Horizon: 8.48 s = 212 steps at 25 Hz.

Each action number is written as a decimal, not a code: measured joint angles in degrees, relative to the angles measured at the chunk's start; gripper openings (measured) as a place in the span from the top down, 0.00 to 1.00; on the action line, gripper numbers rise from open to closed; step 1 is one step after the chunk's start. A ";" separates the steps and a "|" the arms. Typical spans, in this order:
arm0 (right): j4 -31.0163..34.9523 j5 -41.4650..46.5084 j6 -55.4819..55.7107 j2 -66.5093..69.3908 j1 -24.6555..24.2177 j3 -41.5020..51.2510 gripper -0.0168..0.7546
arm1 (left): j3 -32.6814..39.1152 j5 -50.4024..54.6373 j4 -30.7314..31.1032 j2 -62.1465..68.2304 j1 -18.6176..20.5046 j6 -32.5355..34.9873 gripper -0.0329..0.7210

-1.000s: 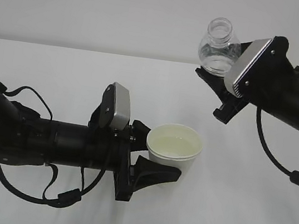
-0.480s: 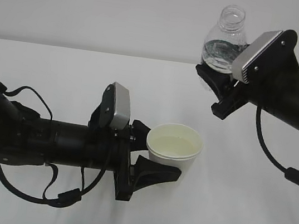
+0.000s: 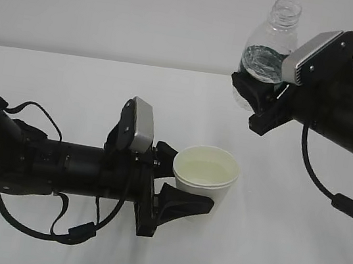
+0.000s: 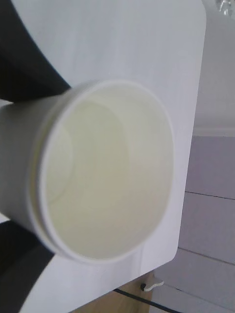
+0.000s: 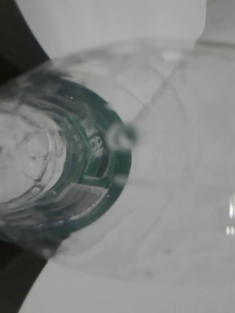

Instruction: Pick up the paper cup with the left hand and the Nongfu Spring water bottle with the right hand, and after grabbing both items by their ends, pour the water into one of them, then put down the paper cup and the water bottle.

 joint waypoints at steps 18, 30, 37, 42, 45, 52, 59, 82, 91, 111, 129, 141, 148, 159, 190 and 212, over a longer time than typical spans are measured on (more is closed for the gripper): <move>17.42 2.69 -3.48 0.00 0.00 0.00 0.39 | 0.00 0.00 -2.33 0.00 0.00 0.00 0.34; 28.57 3.08 -9.80 0.00 0.00 0.00 0.39 | 0.00 0.00 -2.54 0.00 0.00 0.00 0.34; 34.12 3.19 -15.78 0.00 0.00 0.00 0.39 | 0.00 0.00 -2.54 0.00 0.00 0.00 0.34; 38.19 3.19 -19.50 0.00 0.00 0.00 0.39 | 0.00 0.00 -2.54 0.00 0.00 0.00 0.34; 40.23 3.19 -20.36 0.00 0.00 0.00 0.39 | 0.00 0.00 -2.54 0.00 0.00 0.00 0.34; 41.61 3.19 -21.96 0.00 0.00 0.00 0.39 | 0.00 0.00 -2.54 0.00 0.00 0.00 0.34; 41.61 3.19 -22.19 0.00 -1.20 0.00 0.39 | 0.00 0.00 -2.54 0.00 0.00 0.00 0.34; 41.98 3.19 -18.64 0.00 -2.59 0.00 0.43 | 0.00 0.10 -2.95 0.00 0.00 0.00 0.35; 41.98 5.44 -13.35 0.00 -2.59 0.00 0.43 | 0.00 0.10 -2.95 0.00 0.00 0.00 0.35; 41.98 12.17 -10.49 0.00 -2.59 0.00 0.43 | 0.00 0.10 -3.92 0.00 0.00 0.00 0.35; 41.65 12.39 -10.35 0.00 -2.59 0.00 0.43 | 0.00 0.21 -14.82 0.00 0.00 4.34 0.35; 41.65 12.39 -10.35 0.00 -2.59 0.00 0.43 | 0.00 0.21 -20.45 0.00 2.71 5.35 0.35; 41.65 12.39 -10.35 0.00 -2.59 0.00 0.43 | 0.00 0.21 -20.81 0.00 6.73 5.48 0.35; 41.65 12.39 -10.35 0.00 -2.59 0.00 0.43 | 0.00 0.21 -21.03 0.00 13.74 5.60 0.35; 41.65 12.39 -10.24 0.00 -2.59 0.00 0.43 | 0.13 0.31 -32.42 0.00 28.34 6.49 0.35; 41.65 12.39 -10.24 0.00 -2.59 0.00 0.43 | 0.13 1.83 -38.40 0.00 34.06 11.15 0.35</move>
